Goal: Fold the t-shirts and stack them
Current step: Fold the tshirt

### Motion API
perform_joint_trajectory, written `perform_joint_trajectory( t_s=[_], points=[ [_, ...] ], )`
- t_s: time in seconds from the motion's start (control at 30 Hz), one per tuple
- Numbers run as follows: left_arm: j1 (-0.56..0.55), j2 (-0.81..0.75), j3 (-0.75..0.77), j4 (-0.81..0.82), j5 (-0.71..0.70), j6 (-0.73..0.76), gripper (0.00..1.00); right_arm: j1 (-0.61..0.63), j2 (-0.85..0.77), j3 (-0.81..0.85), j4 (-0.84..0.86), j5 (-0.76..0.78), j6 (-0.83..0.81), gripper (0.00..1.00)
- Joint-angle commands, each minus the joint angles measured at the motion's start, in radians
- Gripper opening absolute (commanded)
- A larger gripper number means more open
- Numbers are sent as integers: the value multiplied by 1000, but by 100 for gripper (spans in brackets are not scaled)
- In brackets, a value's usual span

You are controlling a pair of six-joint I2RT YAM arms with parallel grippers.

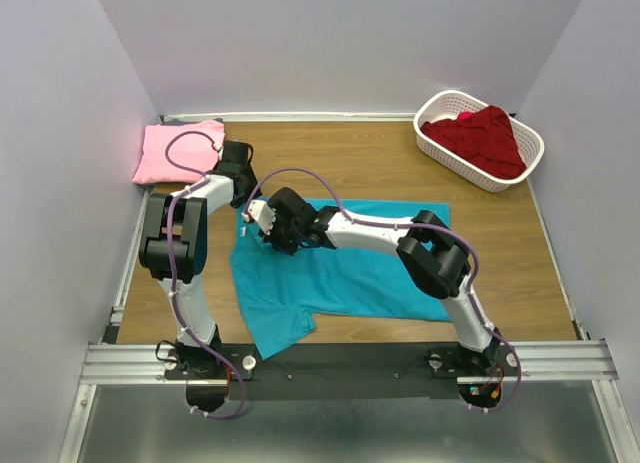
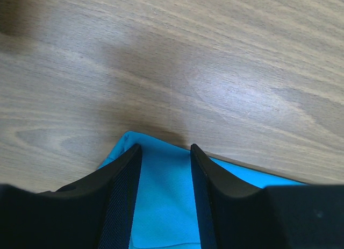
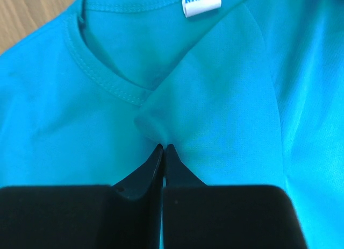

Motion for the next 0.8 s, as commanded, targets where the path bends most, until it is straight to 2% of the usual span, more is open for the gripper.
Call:
perform_joint_trajectory(
  t_s=[0.0, 0.17, 0.27, 0.4, 0.43, 0.6, 0.77],
  points=[
    [8, 37, 8, -40, -6, 2, 50, 14, -34, -15, 6, -55, 0, 8],
    [8, 40, 14, -60, -25, -3, 50, 14, -17, -12, -9, -107, 10, 9],
    [8, 40, 14, -70, -28, -6, 50, 16, -11, -14, -14, -112, 15, 14],
    [8, 34, 14, -79, -35, -8, 51, 16, -7, -23, -15, -82, 19, 33],
    [8, 27, 13, -80, -38, -9, 52, 16, -15, -25, -17, -75, 27, 39],
    [8, -36, 1, -83, -66, -9, 60, -1, -89, -40, -17, -21, 49, 56],
    [8, -163, -22, -73, -106, -23, 76, -102, -216, -100, -15, -9, 105, 57]
  ],
)
